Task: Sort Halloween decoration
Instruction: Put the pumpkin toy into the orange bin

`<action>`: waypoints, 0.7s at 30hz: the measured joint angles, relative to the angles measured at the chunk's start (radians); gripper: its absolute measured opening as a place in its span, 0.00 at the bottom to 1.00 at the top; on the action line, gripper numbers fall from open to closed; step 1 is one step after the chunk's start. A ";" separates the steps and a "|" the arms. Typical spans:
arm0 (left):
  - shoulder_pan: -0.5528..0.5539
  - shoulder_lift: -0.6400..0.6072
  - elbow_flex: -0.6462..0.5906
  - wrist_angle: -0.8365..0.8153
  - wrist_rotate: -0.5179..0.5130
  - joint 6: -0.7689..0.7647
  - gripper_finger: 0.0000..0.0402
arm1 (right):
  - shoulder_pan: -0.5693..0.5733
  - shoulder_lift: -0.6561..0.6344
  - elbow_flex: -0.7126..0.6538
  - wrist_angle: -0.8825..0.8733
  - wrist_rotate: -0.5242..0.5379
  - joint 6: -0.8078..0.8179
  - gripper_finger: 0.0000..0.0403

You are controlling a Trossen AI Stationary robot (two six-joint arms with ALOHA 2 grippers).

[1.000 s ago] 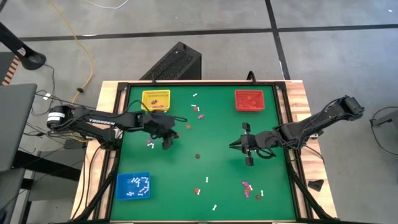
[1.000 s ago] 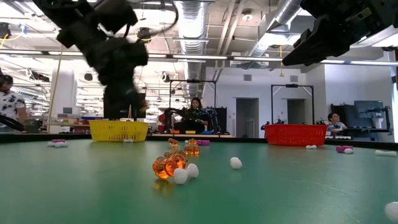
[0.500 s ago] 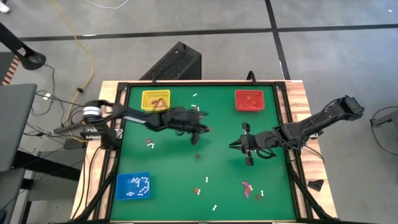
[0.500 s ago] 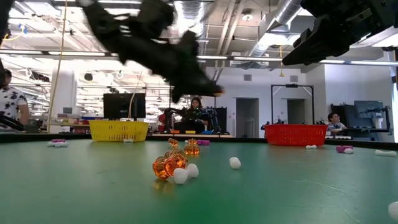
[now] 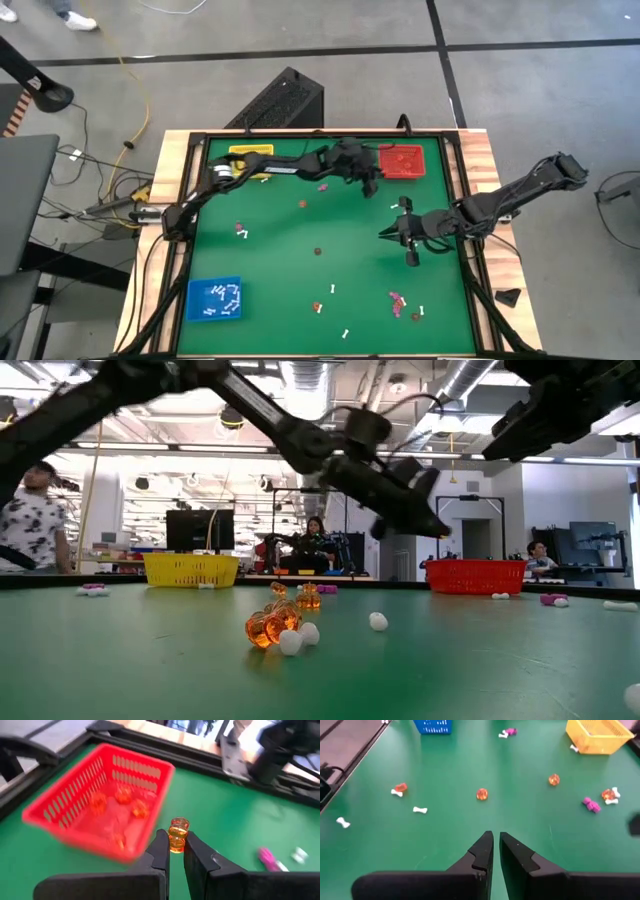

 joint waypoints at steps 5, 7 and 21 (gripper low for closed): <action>0.032 0.146 0.230 -0.075 0.006 -0.010 0.04 | 0.032 -0.046 0.000 -0.037 0.002 0.024 0.16; 0.041 0.184 0.299 -0.107 0.007 -0.015 0.04 | 0.047 -0.047 0.000 -0.037 0.004 0.024 0.16; 0.056 0.262 0.412 -0.181 -0.011 -0.014 0.25 | 0.080 -0.045 0.000 -0.043 0.077 0.017 0.16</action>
